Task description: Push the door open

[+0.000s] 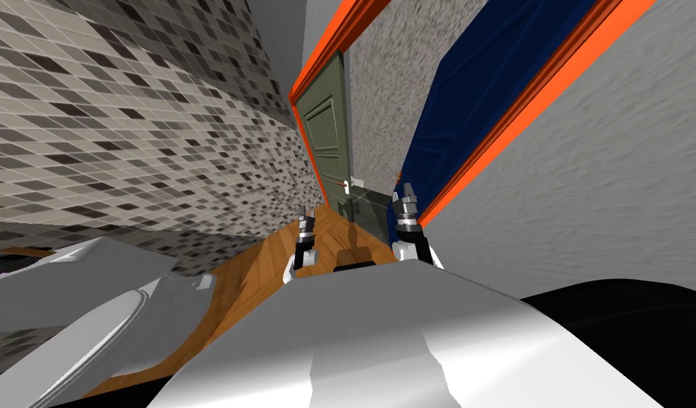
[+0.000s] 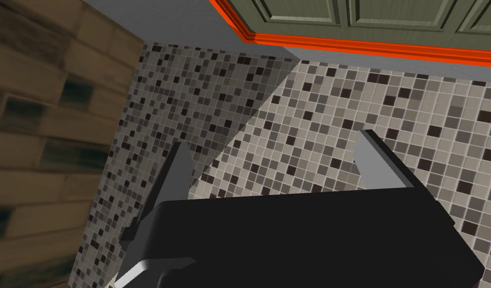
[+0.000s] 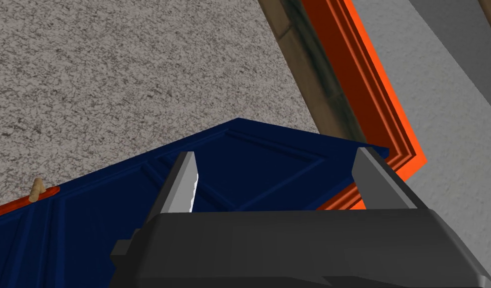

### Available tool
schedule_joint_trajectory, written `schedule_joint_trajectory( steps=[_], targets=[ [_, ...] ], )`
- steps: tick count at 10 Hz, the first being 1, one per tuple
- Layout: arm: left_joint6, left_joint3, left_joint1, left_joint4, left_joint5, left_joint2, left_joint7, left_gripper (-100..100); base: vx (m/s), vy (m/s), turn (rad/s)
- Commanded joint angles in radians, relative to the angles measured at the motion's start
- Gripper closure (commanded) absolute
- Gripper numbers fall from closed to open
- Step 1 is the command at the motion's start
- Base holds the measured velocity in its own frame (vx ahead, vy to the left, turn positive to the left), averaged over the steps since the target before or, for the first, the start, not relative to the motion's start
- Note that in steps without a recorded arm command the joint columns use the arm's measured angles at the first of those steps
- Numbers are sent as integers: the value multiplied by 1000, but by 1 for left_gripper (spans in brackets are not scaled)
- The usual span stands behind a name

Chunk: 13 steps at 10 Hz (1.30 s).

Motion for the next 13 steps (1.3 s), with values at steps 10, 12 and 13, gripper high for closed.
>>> schedule_joint_trajectory(
  steps=[10,12,13],
  targets=[
    [13,-48,-148,231,-2,11,16,-100,91,65,-83],
    [16,-56,-175,272,-3,11,19,-100,121,95,-91],
    [17,-60,-189,293,-3,12,20,-100,83,81,-68]
  ],
)
